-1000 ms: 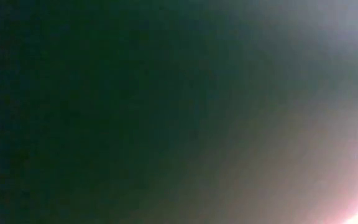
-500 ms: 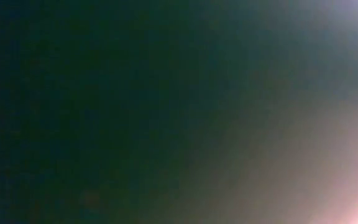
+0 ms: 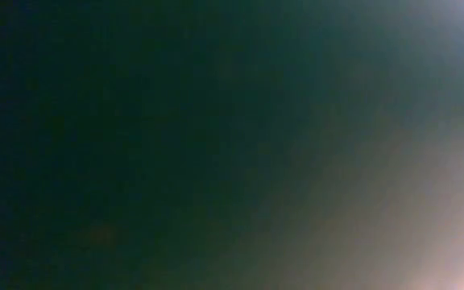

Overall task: Sort dishes
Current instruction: Put the orange flower patterned plate into the dish rack

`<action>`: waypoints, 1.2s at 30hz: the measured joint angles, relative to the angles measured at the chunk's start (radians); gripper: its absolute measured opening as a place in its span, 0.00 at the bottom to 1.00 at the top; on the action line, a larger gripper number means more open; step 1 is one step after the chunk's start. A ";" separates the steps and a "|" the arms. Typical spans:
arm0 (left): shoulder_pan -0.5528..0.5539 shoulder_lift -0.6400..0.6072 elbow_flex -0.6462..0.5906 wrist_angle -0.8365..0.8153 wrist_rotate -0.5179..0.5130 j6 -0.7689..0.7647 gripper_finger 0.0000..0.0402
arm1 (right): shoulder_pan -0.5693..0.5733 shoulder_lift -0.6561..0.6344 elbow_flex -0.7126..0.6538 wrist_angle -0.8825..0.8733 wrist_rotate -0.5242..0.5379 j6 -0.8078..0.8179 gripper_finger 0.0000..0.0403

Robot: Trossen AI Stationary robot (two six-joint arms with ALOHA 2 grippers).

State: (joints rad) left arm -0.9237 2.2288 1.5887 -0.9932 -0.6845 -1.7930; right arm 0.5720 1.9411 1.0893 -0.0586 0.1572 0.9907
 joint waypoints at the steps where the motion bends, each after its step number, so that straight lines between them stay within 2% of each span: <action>1: 0.000 0.000 0.000 0.000 -0.001 0.000 0.55 | 0.000 0.000 0.000 0.000 0.006 -0.004 0.64; 8: -0.001 0.001 0.000 0.001 -0.035 -0.001 0.55 | -0.005 0.003 0.000 -0.002 0.076 -0.039 0.50; 12: -0.003 0.002 0.001 0.000 -0.079 -0.005 0.55 | -0.005 0.005 -0.001 -0.006 0.113 -0.053 0.38; 23: -0.002 0.003 0.019 -0.003 -0.097 -0.005 0.55 | -0.009 0.005 0.000 -0.052 0.214 -0.051 0.04; 25: -0.002 0.003 0.019 -0.002 -0.102 -0.007 0.55 | -0.010 0.006 0.000 -0.056 0.218 -0.060 0.01; 36: -0.005 -0.002 0.020 -0.004 -0.110 -0.005 0.55 | -0.010 -0.010 0.000 -0.055 0.226 -0.082 0.00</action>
State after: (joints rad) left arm -0.9287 2.2269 1.6085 -0.9971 -0.7947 -1.7983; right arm 0.5625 1.9315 1.0889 -0.1135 0.3832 0.9087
